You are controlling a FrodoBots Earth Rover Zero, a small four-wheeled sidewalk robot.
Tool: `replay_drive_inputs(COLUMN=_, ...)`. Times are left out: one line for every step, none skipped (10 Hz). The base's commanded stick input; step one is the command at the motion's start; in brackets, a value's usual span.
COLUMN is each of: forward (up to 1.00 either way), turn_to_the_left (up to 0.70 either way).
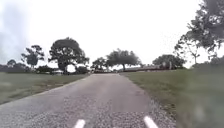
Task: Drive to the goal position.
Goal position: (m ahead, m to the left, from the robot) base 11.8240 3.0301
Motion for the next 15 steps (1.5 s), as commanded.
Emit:
replay_drive_inputs(forward=0.7, turn_to_the_left=0.0)
replay_drive_inputs(forward=0.7, turn_to_the_left=0.0)
replay_drive_inputs(forward=0.7, turn_to_the_left=0.0)
replay_drive_inputs(forward=0.7, turn_to_the_left=0.0)
replay_drive_inputs(forward=0.7, turn_to_the_left=0.0)
replay_drive_inputs(forward=0.7, turn_to_the_left=0.0)
replay_drive_inputs(forward=0.7, turn_to_the_left=0.0)
replay_drive_inputs(forward=0.7, turn_to_the_left=0.0)
replay_drive_inputs(forward=0.7, turn_to_the_left=0.0)
replay_drive_inputs(forward=0.7, turn_to_the_left=0.0)
replay_drive_inputs(forward=0.7, turn_to_the_left=0.0)
replay_drive_inputs(forward=0.7, turn_to_the_left=0.0)
replay_drive_inputs(forward=0.7, turn_to_the_left=0.0)
replay_drive_inputs(forward=0.7, turn_to_the_left=0.0)
replay_drive_inputs(forward=0.7, turn_to_the_left=0.0)
